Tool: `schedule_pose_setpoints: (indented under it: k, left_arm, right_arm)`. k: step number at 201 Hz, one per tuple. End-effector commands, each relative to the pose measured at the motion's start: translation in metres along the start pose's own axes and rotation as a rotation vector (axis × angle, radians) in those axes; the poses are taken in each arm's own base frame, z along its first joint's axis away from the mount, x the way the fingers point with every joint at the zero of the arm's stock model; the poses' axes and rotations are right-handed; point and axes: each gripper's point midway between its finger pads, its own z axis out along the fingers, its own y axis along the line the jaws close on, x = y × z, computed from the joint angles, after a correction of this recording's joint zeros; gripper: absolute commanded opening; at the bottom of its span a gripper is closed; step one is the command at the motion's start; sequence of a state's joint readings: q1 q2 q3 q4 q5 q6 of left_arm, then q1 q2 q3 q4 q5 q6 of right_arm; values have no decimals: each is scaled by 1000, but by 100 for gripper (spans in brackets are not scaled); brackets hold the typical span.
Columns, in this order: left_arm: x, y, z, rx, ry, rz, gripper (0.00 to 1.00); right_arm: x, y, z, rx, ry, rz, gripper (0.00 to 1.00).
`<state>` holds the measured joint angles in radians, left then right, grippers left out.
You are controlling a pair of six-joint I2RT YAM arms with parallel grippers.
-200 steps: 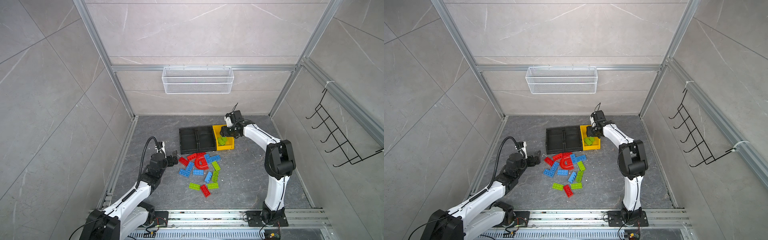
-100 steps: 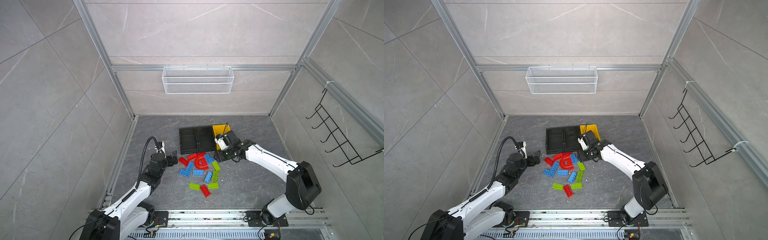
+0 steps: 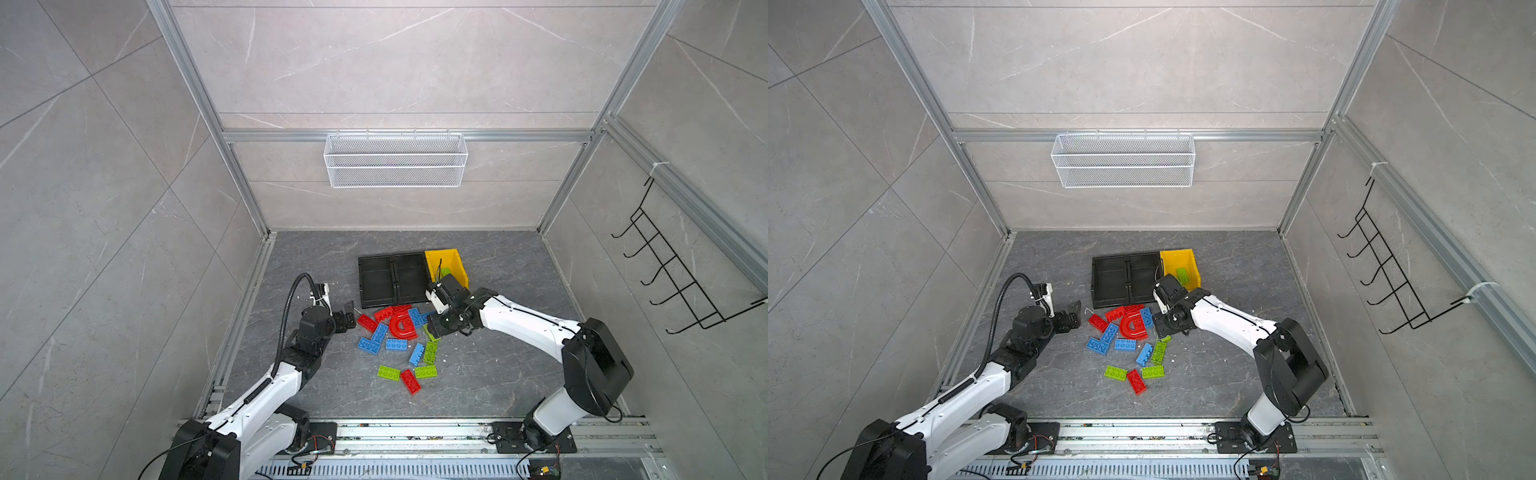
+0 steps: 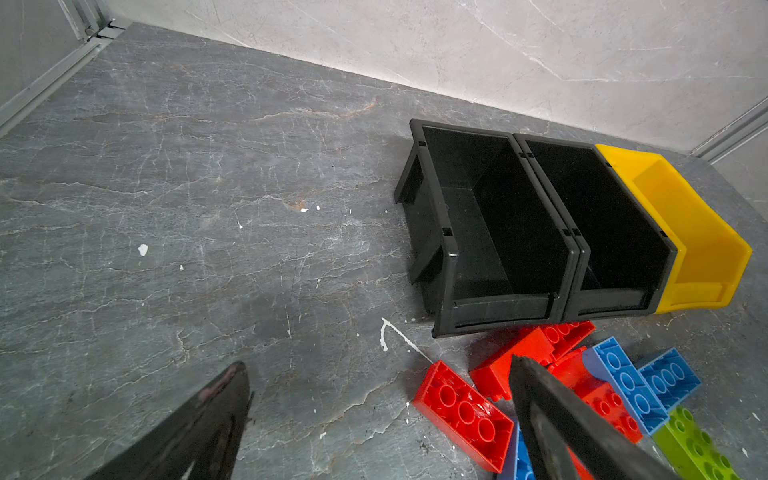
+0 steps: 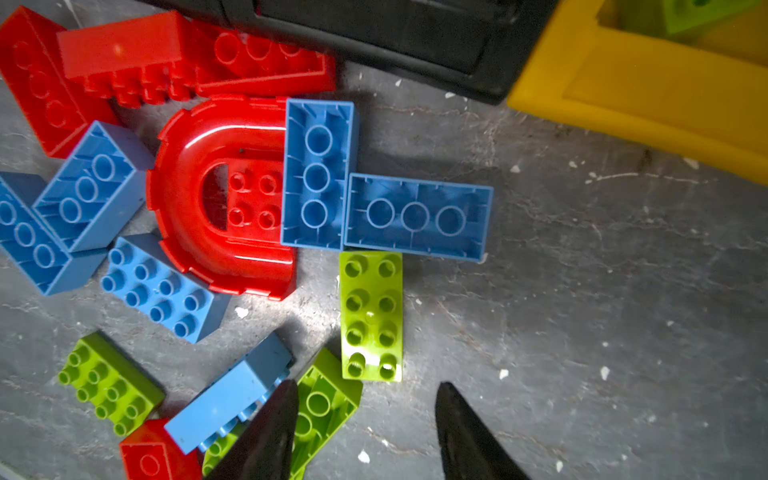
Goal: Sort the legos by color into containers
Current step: 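Return the right gripper to the pile and grasp a third green brick, then carry the green brick over the yellow bin and release it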
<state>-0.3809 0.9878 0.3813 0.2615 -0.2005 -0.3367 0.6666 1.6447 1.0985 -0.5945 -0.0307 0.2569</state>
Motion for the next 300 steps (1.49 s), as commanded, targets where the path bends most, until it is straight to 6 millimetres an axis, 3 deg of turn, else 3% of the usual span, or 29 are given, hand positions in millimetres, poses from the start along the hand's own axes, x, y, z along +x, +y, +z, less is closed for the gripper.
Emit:
schedule_pose_setpoints:
  k: [1, 92, 175, 210, 259, 300]
  left_arm:
    - [-21, -6, -1, 12, -55, -6, 100]
    - [-19, -5, 1, 10, -48, -13, 100]
    - [-18, -3, 2, -3, -46, -8, 100]
    - [-17, -4, 3, 0, -38, -9, 100]
    - [-20, -3, 0, -4, -55, -11, 100]
    - [-20, -3, 0, -2, -53, -11, 100]
  right_arm:
    - [-8, 2, 8, 38, 3, 1, 56]
    - [-8, -1, 44, 82, 50, 1, 54]
    - [-4, -4, 50, 89, 47, 20, 38]
    - [-8, -6, 37, 102, 6, 32, 32]
    - [-22, -8, -7, 90, -92, 55, 30]
    - [-51, -36, -38, 159, -178, 65, 30]
